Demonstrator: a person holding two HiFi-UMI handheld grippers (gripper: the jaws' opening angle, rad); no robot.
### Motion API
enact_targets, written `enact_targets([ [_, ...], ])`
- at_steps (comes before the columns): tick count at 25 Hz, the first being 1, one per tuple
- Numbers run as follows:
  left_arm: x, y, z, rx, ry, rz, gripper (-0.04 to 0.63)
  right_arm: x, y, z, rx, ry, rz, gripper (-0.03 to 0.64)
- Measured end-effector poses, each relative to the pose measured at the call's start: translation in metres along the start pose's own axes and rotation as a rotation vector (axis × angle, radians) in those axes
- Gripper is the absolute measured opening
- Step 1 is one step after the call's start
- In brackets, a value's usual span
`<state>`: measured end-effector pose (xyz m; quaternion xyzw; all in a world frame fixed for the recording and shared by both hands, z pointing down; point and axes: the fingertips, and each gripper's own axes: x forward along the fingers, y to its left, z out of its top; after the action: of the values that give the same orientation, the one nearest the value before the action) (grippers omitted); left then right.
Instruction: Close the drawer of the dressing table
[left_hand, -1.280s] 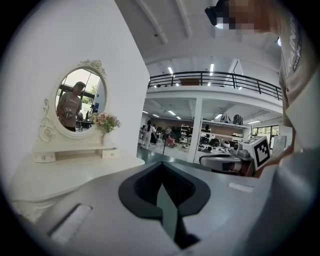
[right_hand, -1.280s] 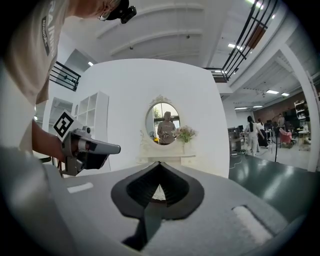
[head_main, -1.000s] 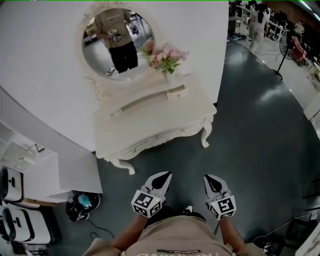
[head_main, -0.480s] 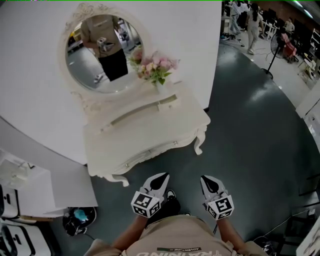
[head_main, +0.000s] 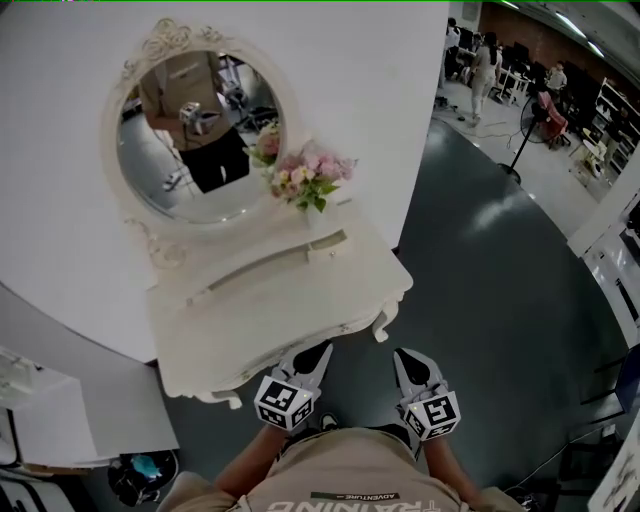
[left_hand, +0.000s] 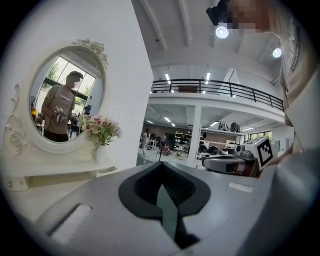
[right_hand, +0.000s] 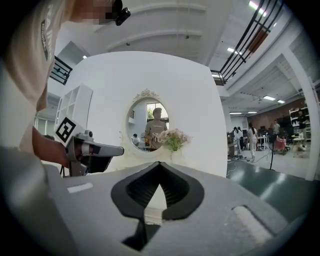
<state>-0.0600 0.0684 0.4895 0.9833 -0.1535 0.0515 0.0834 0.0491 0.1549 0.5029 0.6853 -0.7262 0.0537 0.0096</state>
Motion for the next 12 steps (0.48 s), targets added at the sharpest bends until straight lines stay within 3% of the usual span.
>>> enact_targets([
  [6,0.016,0.022,0.002,-0.027,0.008,-0.01,0.015,0.026,-0.009,0.0,0.009,0.042,-0.006,0.002],
  [12,0.042,0.056,-0.003,-0.059,0.041,0.049,0.015,0.069,-0.032,-0.006,0.007,0.076,0.043,0.002],
])
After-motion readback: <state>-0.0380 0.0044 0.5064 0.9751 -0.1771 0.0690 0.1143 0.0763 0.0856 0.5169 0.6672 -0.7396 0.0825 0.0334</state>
